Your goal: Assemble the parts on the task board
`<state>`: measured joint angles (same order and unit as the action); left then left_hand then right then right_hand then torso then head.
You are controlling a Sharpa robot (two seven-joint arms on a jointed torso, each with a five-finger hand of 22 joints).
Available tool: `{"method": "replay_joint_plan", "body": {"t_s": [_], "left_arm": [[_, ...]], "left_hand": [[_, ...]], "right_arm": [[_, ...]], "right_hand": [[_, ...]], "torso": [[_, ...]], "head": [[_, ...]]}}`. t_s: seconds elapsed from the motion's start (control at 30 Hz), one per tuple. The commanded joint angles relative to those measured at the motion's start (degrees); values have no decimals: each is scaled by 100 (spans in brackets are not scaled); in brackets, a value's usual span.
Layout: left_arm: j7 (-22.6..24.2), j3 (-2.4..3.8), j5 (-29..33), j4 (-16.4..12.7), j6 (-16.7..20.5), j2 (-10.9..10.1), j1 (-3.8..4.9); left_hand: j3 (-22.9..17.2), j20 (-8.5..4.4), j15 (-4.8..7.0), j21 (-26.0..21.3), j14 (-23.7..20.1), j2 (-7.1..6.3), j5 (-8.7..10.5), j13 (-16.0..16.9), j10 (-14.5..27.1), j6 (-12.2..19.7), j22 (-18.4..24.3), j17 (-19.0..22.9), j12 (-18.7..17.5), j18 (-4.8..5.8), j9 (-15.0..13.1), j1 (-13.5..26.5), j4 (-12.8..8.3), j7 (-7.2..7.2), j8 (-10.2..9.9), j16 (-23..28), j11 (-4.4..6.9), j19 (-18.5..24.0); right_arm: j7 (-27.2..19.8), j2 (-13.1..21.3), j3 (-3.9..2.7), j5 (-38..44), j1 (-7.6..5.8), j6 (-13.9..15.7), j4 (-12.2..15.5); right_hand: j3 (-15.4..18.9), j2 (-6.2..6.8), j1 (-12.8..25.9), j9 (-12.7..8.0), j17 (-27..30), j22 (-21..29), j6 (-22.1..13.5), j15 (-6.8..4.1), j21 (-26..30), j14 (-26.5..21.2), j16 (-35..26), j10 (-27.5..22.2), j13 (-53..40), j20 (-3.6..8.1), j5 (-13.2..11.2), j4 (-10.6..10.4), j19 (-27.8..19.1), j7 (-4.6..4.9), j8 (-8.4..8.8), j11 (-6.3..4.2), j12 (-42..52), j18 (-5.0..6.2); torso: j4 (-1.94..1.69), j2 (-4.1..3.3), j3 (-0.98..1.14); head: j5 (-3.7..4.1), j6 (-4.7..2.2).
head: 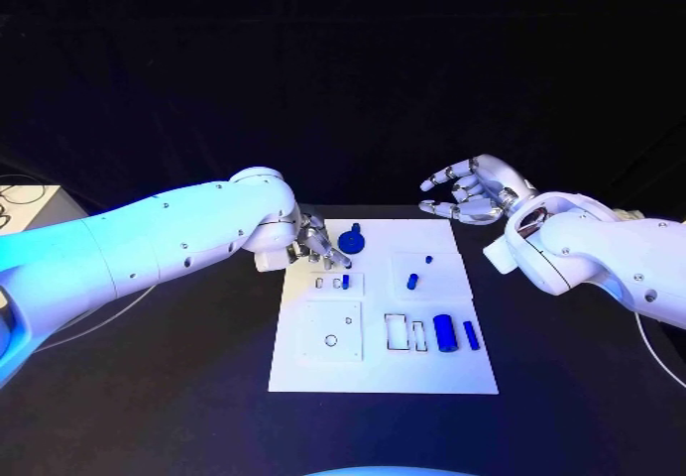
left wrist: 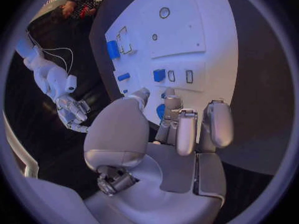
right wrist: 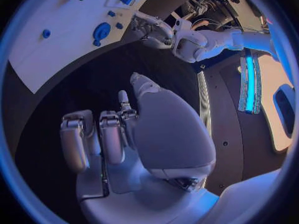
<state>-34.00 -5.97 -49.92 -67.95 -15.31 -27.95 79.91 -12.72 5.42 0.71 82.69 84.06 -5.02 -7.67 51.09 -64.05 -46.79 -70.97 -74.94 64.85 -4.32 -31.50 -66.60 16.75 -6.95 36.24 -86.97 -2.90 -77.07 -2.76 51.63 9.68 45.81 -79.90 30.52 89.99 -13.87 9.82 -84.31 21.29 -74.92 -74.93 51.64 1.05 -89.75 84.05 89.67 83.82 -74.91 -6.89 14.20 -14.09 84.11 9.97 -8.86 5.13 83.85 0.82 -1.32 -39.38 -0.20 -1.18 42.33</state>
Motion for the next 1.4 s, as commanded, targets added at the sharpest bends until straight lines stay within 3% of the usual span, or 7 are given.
{"method": "replay_joint_plan", "body": {"t_s": [0.03,0.17,0.33,0.43,0.9,1.27,1.4], "left_arm": [[-139,-23,-142,70,-273,117,21],[-140,-56,-171,149,-270,245,21],[-140,-82,-186,194,-302,348,17],[-139,-95,-185,214,-314,389,14],[-146,-118,-185,350,-427,422,4],[-150,-122,-177,372,-470,449,-18],[-150,-129,-165,402,-496,458,-32]], "left_hand": [[38,7,-19,-17,275,15,7,-49,77,36,-7,-854,-52,23,-11,53,-2,-4,32,19,2,33],[41,9,-21,-20,273,21,4,-77,106,51,0,-853,-72,22,-23,48,-6,-6,36,21,0,39],[41,10,-22,-21,273,27,3,-93,123,59,-1,-853,-83,22,-31,45,-7,-7,39,21,-1,39],[41,11,-23,-22,275,32,2,-110,139,64,1,-858,-95,21,-36,42,-7,-8,41,18,-2,41],[39,13,-26,-20,278,49,0,-133,166,77,-4,-869,-112,22,-56,29,-9,-10,51,14,-4,39],[38,16,-27,-15,283,63,1,-116,161,75,-18,-879,-100,25,-76,17,-11,-8,68,8,-4,31],[38,17,-27,-16,283,65,1,-115,163,76,-16,-882,-98,25,-88,5,-15,-6,77,7,-3,34]], "right_arm": [[127,-12,-2,113,-6,-102,-10],[182,-24,-2,158,-8,-110,-26],[233,-42,-2,188,-8,-135,-45],[254,-54,-2,198,-8,-155,-52],[295,-48,-2,221,-8,-204,-54],[294,-64,-2,223,-8,-219,-68],[298,-68,-2,225,-8,-226,-66]], "right_hand": [[-13,28,17,-9,-1473,-1507,-49,-24,-25,585,17,-27,-943,24,23,-9,589,7,11,2,-32,-82],[-14,30,23,-9,-1475,-1507,-50,-24,-25,586,17,-26,-944,24,27,-12,589,7,11,2,-30,-82],[-18,32,35,-9,-1474,-1507,-51,-23,-25,585,17,-26,-944,23,29,-19,589,7,9,2,-30,-82],[-19,33,40,-9,-1470,-1507,-52,-23,-25,584,15,-23,-946,23,29,-22,589,7,9,3,-28,-82],[-25,38,73,-9,-1472,-1507,-52,-22,-25,585,16,-26,-942,22,18,-41,589,7,3,3,-31,-82],[-28,40,85,-8,-1473,-1507,-50,-22,-25,585,16,-20,-947,21,10,-48,589,6,-1,3,-25,-82],[-28,40,85,-8,-1473,-1507,-50,-22,-25,585,16,-20,-947,21,10,-48,589,6,-1,3,-25,-82]], "torso": [[34,-12,2],[53,-27,22],[54,-35,20],[75,-49,31],[58,-47,25],[72,-55,17],[62,-53,23]], "head": [[-5,8],[-1,7],[15,25],[-1,29],[22,65],[35,73],[42,87]]}}
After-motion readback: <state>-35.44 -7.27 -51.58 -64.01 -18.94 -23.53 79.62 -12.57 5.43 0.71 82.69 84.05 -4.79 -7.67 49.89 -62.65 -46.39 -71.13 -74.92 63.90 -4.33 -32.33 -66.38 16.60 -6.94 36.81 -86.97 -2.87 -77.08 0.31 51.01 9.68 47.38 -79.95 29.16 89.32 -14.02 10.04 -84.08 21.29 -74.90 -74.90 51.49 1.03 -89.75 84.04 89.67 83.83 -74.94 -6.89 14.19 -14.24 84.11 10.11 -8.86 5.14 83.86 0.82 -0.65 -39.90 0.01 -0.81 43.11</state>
